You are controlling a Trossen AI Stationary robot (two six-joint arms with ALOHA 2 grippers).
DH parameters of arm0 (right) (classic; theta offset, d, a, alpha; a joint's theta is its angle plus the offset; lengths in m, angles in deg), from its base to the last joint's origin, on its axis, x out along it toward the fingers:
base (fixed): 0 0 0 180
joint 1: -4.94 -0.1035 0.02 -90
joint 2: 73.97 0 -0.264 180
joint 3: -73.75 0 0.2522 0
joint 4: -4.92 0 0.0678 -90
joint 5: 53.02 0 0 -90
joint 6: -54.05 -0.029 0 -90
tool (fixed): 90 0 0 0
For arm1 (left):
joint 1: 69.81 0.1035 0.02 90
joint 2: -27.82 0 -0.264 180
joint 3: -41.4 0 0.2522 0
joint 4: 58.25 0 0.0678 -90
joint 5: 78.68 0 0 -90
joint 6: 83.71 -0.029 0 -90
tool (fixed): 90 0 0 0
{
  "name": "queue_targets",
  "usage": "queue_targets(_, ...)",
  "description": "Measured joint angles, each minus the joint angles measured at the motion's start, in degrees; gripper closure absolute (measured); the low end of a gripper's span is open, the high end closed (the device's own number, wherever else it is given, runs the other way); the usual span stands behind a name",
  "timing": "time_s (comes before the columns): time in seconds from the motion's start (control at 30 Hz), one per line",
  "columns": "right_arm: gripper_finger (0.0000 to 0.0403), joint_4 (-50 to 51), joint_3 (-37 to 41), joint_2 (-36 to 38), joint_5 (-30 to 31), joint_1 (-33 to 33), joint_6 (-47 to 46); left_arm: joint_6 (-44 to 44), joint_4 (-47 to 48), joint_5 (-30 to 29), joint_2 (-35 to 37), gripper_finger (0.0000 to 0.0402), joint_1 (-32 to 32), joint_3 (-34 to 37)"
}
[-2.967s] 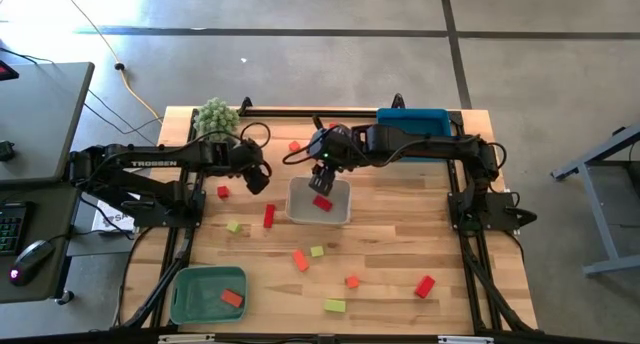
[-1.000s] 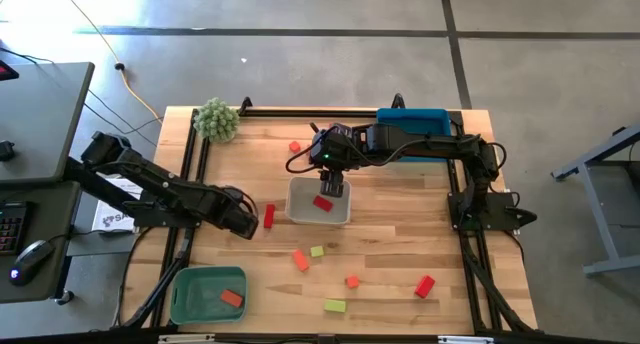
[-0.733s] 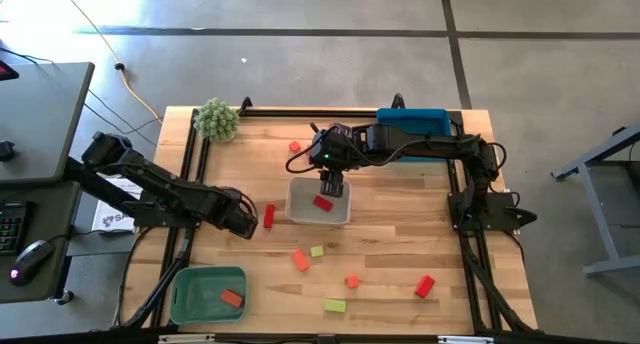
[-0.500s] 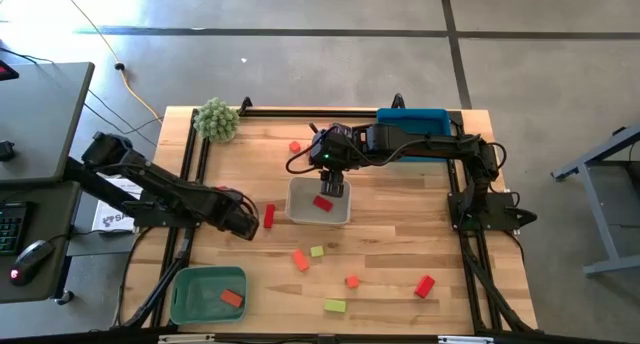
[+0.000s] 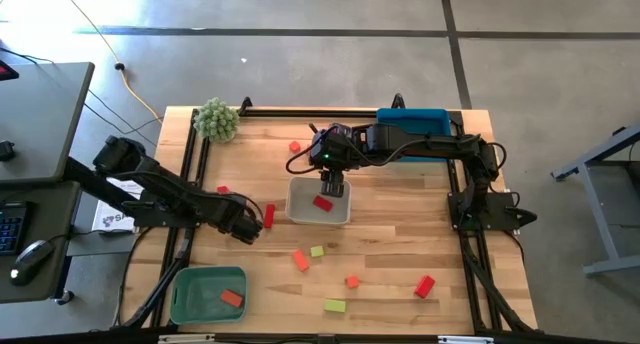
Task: Sort & place blocks by color
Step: Put the green wooden block into the blue bin
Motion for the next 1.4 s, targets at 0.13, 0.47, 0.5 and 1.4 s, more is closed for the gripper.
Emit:
queue_targets(0.13,0.0202,-0.04,0.02,0.00,0.00,0.00,0.00,-2.57,-0.75,0.01,-1.28,0.0256,-0.01,-0.02)
queue_targets(0.47,0.0202,-0.07,0.02,0.00,0.00,0.00,-1.29,-11.12,-2.99,0.20,1.91,0.0298,0.36,-0.87)
queue_targets(0.5,0.0202,-0.07,0.02,0.00,0.00,0.01,-1.71,-12.16,-3.38,0.19,2.74,0.0298,0.61,-0.94)
queue_targets(1.4,0.0202,-8.32,0.04,-0.02,-12.73,-3.29,1.03,-39.96,-34.41,17.00,27.45,0.0293,24.68,-1.05)
